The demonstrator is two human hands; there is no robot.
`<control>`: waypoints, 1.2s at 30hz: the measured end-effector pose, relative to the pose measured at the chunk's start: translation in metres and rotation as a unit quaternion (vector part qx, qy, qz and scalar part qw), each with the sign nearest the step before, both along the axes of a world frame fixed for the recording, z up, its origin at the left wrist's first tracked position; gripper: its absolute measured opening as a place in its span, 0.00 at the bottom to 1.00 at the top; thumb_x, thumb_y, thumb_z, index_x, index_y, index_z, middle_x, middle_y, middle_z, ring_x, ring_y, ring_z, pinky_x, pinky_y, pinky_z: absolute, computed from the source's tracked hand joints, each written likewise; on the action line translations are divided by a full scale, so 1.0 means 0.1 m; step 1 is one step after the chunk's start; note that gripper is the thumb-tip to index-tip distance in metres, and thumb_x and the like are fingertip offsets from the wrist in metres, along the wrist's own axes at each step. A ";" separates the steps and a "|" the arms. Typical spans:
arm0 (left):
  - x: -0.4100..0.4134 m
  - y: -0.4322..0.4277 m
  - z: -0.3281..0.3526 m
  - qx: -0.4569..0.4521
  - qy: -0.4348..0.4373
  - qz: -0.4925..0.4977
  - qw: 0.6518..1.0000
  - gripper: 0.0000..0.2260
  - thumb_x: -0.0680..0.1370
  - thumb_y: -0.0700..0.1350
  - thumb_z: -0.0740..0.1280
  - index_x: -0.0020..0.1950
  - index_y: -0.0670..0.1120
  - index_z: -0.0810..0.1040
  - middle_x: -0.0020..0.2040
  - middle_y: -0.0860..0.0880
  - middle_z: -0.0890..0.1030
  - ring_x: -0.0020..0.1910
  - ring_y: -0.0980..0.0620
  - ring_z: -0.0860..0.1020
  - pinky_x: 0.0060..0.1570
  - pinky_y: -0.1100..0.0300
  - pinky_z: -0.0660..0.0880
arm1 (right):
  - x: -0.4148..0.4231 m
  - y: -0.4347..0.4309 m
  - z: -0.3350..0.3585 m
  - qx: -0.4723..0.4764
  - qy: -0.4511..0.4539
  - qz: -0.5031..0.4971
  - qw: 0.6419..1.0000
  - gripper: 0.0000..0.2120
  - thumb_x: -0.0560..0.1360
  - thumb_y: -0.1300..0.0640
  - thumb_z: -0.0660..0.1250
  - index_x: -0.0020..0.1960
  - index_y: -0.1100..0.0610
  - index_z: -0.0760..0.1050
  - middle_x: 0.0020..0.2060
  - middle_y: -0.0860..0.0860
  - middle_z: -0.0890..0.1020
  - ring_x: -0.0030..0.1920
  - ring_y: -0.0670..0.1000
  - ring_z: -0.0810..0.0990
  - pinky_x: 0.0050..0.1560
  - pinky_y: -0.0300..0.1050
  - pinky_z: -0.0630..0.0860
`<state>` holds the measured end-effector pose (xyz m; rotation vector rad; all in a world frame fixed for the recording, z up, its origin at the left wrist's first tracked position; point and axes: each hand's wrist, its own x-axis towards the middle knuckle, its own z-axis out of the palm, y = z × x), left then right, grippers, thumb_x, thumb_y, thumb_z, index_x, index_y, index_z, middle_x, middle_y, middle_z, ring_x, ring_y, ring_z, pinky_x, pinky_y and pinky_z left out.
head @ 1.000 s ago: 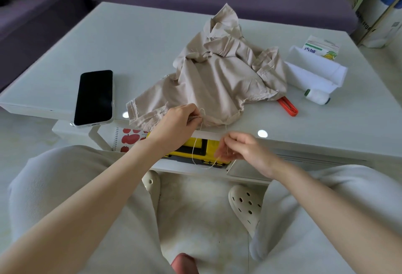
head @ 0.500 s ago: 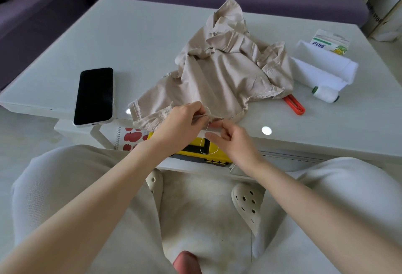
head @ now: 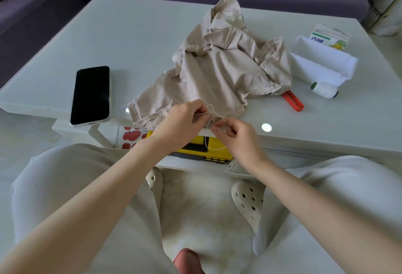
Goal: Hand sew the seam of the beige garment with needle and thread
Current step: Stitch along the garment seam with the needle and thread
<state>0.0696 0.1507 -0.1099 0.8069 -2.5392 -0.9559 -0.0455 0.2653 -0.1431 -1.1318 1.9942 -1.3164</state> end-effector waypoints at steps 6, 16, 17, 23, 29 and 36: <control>-0.04 0.06 0.02 0.018 0.002 -0.013 1.000 0.04 0.79 0.43 0.64 0.45 0.45 0.77 0.32 0.58 0.73 0.30 0.65 0.70 0.30 0.72 0.65 | -0.01 -0.05 0.05 -0.007 0.009 0.009 1.000 0.12 0.74 0.54 0.70 0.35 0.59 0.77 0.20 0.45 0.61 0.25 0.45 0.60 0.27 0.35 0.56; -0.03 -0.08 0.04 -0.018 0.029 0.043 0.999 0.05 0.79 0.42 0.62 0.43 0.43 0.73 0.32 0.54 0.71 0.30 0.64 0.68 0.31 0.71 0.64 | 0.04 0.11 0.03 0.098 0.116 0.107 0.983 0.10 0.78 0.56 0.64 0.43 0.56 0.83 0.22 0.34 0.73 0.28 0.37 0.73 0.31 0.33 0.64; -0.04 -0.07 0.05 -0.018 0.032 0.045 0.998 0.05 0.79 0.42 0.62 0.43 0.44 0.72 0.32 0.54 0.71 0.30 0.65 0.68 0.31 0.72 0.64 | 0.04 0.13 0.02 0.119 0.134 0.123 0.976 0.11 0.79 0.55 0.64 0.44 0.55 0.83 0.24 0.35 0.75 0.30 0.36 0.73 0.33 0.32 0.65; -0.06 -0.08 0.05 -0.016 0.042 0.062 0.997 0.05 0.80 0.42 0.62 0.44 0.46 0.72 0.33 0.56 0.72 0.31 0.63 0.70 0.31 0.72 0.64 | -0.02 0.20 -0.14 0.255 0.287 0.216 0.898 0.17 0.81 0.49 0.55 0.46 0.54 0.81 0.45 0.48 0.83 0.47 0.49 0.79 0.51 0.47 0.75; -0.04 -0.07 0.05 -0.013 0.047 0.070 0.996 0.04 0.80 0.43 0.62 0.46 0.45 0.73 0.34 0.55 0.73 0.32 0.59 0.69 0.31 0.71 0.63 | -0.07 0.30 -0.27 0.295 0.335 0.265 0.854 0.19 0.82 0.52 0.53 0.39 0.58 0.75 0.38 0.52 0.78 0.42 0.52 0.77 0.50 0.51 0.75; -0.01 -0.08 0.08 -0.005 0.050 0.084 0.995 0.07 0.80 0.44 0.61 0.49 0.41 0.74 0.35 0.52 0.73 0.32 0.55 0.68 0.35 0.58 0.65 | -0.12 0.31 -0.29 0.319 0.356 0.284 0.831 0.18 0.81 0.52 0.55 0.41 0.59 0.76 0.40 0.52 0.80 0.41 0.53 0.77 0.47 0.47 0.75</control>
